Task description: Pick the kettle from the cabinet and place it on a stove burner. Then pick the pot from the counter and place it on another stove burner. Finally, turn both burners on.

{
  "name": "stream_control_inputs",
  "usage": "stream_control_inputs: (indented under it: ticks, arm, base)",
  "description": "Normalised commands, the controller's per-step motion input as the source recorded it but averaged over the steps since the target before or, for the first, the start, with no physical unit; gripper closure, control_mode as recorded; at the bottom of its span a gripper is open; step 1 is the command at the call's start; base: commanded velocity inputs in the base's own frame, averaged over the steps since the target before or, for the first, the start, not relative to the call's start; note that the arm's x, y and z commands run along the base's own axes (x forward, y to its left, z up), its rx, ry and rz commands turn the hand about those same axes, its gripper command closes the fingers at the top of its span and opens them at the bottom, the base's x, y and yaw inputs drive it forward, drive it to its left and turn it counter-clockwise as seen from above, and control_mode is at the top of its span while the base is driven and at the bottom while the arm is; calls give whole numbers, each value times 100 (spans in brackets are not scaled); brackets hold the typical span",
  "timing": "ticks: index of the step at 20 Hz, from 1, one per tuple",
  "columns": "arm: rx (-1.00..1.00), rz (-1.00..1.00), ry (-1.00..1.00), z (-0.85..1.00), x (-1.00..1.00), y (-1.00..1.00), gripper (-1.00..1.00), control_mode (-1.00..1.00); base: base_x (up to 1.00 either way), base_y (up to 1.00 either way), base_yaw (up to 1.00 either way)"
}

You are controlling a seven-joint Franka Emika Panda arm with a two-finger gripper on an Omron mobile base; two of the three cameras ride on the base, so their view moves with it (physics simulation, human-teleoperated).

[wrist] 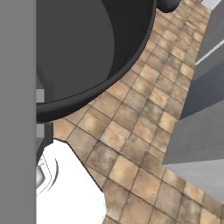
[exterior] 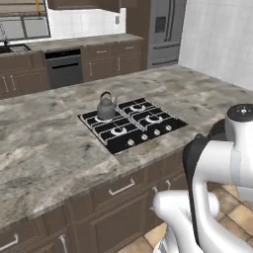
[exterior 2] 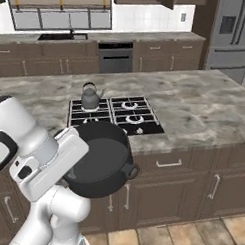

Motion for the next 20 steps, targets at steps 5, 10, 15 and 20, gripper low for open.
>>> stream_control_inputs:
  ticks: [5,10,15,20]
  arm:
    - [0,0,0,0,0,0,100,100]
    - [0,0,0,0,0,0,100,100]
    - [0,0,0,0,0,0,100,100]
    - [0,0,0,0,0,0,100,100]
  base:
    - [0,-58,38]
    - [0,-61,38]
    - [5,-64,38]
    - [5,-60,37]
